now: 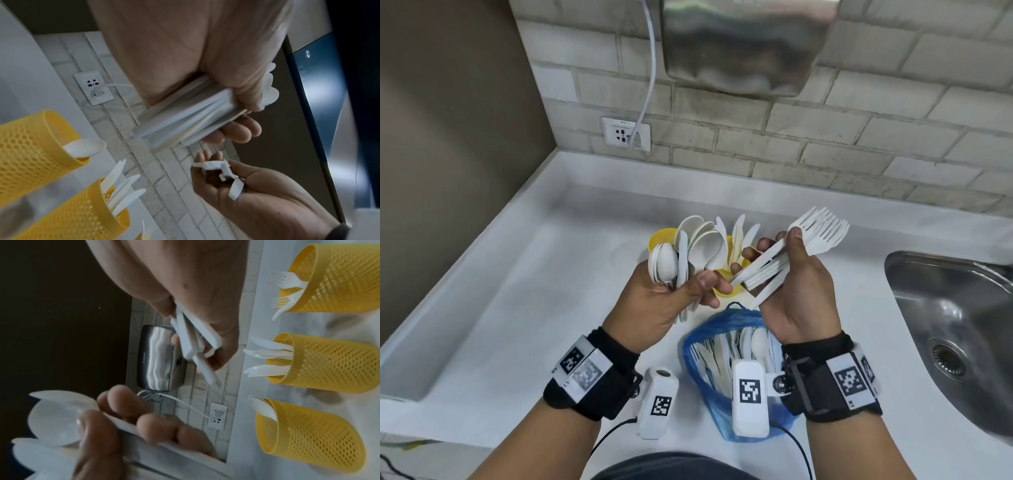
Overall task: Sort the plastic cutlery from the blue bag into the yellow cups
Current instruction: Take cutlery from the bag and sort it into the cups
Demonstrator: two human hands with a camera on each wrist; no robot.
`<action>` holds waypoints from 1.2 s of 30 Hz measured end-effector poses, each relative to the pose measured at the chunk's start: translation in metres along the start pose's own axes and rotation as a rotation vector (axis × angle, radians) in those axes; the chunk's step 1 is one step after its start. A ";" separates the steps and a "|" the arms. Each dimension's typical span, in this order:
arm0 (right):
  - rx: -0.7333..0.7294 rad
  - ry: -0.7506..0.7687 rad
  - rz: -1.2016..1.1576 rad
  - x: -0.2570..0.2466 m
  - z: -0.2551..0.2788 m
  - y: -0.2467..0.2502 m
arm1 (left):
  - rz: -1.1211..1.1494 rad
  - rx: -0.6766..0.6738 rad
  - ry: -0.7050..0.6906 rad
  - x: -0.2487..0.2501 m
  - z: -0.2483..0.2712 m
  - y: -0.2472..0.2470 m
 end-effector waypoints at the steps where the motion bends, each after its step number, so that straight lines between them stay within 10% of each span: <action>1: -0.013 0.000 0.010 0.001 0.000 -0.002 | 0.005 -0.002 -0.004 0.001 0.000 0.000; 27: -0.213 0.449 0.450 -0.014 0.004 -0.059 | 0.411 0.167 0.404 -0.037 -0.001 0.000; 36: -0.162 0.380 0.661 0.016 0.008 -0.048 | 0.569 0.194 0.429 -0.042 -0.002 -0.004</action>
Point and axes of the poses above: each hand's wrist, its own z-axis away from the middle knuckle, its own y-axis out of the back of the hand, x = y × z, the point moved 7 cm from there along -z, towards the middle knuckle, and after that the axes turned 9 degrees about -x, right-handed, at the moved point
